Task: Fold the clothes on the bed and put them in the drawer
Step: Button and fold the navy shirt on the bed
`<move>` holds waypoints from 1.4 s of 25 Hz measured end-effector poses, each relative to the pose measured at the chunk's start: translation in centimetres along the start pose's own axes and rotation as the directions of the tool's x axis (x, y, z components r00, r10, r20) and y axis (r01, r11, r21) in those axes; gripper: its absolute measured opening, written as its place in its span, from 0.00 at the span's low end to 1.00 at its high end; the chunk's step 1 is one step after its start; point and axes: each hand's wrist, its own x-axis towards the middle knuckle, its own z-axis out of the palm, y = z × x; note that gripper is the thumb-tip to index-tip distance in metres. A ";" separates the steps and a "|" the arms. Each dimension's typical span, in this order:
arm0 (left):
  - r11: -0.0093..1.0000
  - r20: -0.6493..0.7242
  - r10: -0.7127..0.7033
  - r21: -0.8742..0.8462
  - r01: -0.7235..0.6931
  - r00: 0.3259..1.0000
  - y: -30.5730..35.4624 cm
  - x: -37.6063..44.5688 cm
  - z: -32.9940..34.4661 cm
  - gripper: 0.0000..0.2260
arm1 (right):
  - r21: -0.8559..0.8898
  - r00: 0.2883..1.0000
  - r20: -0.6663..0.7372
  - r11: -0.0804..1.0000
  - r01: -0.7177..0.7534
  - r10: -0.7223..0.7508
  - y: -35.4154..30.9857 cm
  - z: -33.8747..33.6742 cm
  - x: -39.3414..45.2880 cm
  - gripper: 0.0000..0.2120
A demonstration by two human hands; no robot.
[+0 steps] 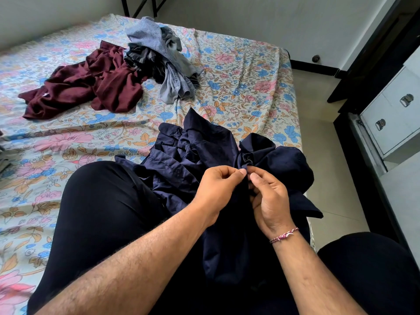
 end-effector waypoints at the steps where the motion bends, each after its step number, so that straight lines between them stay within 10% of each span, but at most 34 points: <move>1: 0.999 -0.003 -0.003 0.035 0.003 1.000 0.0 0.0 0.0 0.11 | -0.026 1.000 0.005 1.000 0.003 -0.003 0.0 0.0 -0.1 0.07; 35: 0.937 -0.117 0.219 0.301 -0.176 0.969 0.5 -0.2 -0.1 0.05 | -0.031 0.985 -0.164 0.998 0.046 -0.051 0.1 0.3 0.0 0.04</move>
